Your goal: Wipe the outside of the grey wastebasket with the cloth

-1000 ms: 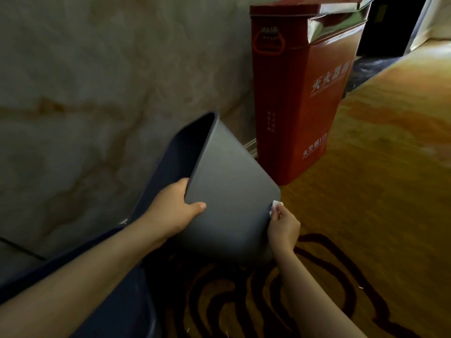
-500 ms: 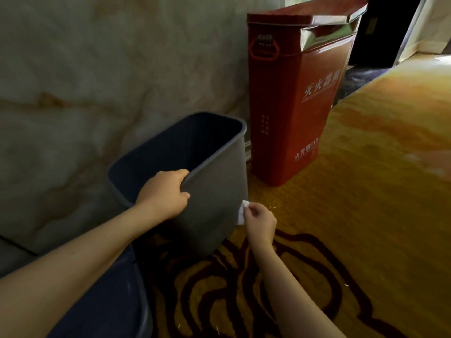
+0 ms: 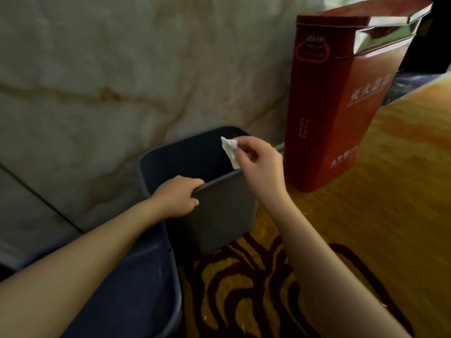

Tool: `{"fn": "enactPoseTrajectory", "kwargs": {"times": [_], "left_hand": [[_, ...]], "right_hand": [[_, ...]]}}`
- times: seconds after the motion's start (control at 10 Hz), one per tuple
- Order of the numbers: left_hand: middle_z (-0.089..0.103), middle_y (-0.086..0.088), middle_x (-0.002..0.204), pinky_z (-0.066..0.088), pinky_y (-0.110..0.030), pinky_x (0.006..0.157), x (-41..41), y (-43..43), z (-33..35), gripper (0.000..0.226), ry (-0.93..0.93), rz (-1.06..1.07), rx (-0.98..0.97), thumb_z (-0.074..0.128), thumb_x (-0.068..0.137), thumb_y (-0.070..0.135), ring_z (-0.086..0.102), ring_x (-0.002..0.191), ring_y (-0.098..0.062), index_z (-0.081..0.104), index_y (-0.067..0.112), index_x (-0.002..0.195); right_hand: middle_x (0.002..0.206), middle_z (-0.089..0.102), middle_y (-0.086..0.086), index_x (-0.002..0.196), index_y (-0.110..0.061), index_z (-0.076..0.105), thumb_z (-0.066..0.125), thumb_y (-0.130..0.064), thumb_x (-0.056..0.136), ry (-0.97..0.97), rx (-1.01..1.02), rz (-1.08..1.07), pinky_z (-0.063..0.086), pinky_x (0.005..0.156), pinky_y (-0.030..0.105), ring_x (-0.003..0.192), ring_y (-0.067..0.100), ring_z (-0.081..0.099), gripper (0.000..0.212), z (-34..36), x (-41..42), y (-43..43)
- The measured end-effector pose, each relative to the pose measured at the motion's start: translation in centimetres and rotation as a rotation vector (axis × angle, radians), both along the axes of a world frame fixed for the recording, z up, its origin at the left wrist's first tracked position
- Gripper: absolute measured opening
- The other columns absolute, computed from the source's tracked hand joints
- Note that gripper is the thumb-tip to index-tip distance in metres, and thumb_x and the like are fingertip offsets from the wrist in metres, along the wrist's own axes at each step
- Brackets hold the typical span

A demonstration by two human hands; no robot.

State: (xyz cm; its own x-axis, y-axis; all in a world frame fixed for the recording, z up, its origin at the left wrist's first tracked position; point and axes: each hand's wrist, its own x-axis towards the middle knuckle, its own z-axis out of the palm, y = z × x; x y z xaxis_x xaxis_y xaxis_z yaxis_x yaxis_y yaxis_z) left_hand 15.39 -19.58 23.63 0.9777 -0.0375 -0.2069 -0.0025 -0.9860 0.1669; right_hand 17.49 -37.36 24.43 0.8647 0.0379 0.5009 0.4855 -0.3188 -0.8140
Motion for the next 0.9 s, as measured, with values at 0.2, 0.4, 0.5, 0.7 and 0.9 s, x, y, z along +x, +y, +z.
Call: {"fn": "enactPoseTrajectory", "kwargs": {"times": [0.2, 0.4, 0.5, 0.7, 0.9], "left_hand": [[0.066, 0.004, 0.100, 0.052, -0.031, 0.078, -0.5, 1.3, 0.2, 0.031, -0.003, -0.034, -0.047, 0.054, 0.085, 0.040, 0.061, 0.087, -0.012, 0.061, 0.022, 0.108], [0.073, -0.010, 0.089, 0.054, -0.038, 0.082, -1.7, 7.5, 0.7, 0.029, -0.656, 0.350, -0.515, 0.051, 0.085, 0.038, 0.068, 0.083, -0.026, 0.068, 0.015, 0.092], [0.071, -0.014, 0.094, 0.049, -0.035, 0.076, -1.4, 10.9, -0.2, 0.026, -0.722, 0.531, -0.320, 0.048, 0.089, 0.027, 0.065, 0.088, -0.031, 0.066, 0.009, 0.094], [0.054, -0.021, 0.128, 0.039, -0.041, 0.097, -0.9, 11.1, -0.3, 0.044, -0.216, 0.561, -0.148, 0.042, 0.092, 0.034, 0.048, 0.118, -0.037, 0.051, 0.007, 0.126], [0.040, -0.016, 0.145, 0.032, -0.042, 0.106, -1.9, 9.6, 5.8, 0.055, 0.022, 0.586, -0.127, 0.036, 0.094, 0.040, 0.036, 0.132, -0.035, 0.037, 0.010, 0.139]], "right_hand": [[0.096, 0.070, 0.009, 0.104, -0.016, 0.069, 0.055, -0.021, 0.091, 0.104, -0.652, 0.154, 0.053, 0.072, 0.035, 0.086, 0.027, 0.065, 0.019, 1.6, 5.4, 4.6], [0.103, 0.065, 0.016, 0.103, -0.010, 0.067, 0.056, -0.013, 0.088, 0.119, -0.987, 0.219, 0.050, 0.068, 0.040, 0.088, 0.035, 0.062, 0.020, -0.5, 6.9, 7.8], [0.102, 0.066, 0.017, 0.102, -0.008, 0.068, 0.057, -0.010, 0.088, 0.155, -1.045, 0.281, 0.054, 0.073, 0.042, 0.087, 0.034, 0.062, 0.018, -1.0, 7.9, 9.1], [0.131, 0.055, 0.015, 0.131, -0.016, 0.050, 0.049, -0.002, 0.092, 0.329, -1.089, 0.417, 0.049, 0.093, 0.046, 0.112, 0.033, 0.054, 0.041, 1.1, 8.7, 10.5], [0.145, 0.037, 0.013, 0.141, -0.014, 0.031, 0.048, -0.032, 0.095, 0.441, -1.237, 0.408, 0.038, 0.099, 0.048, 0.128, 0.038, 0.034, 0.053, 6.3, 6.9, 10.6]]}}
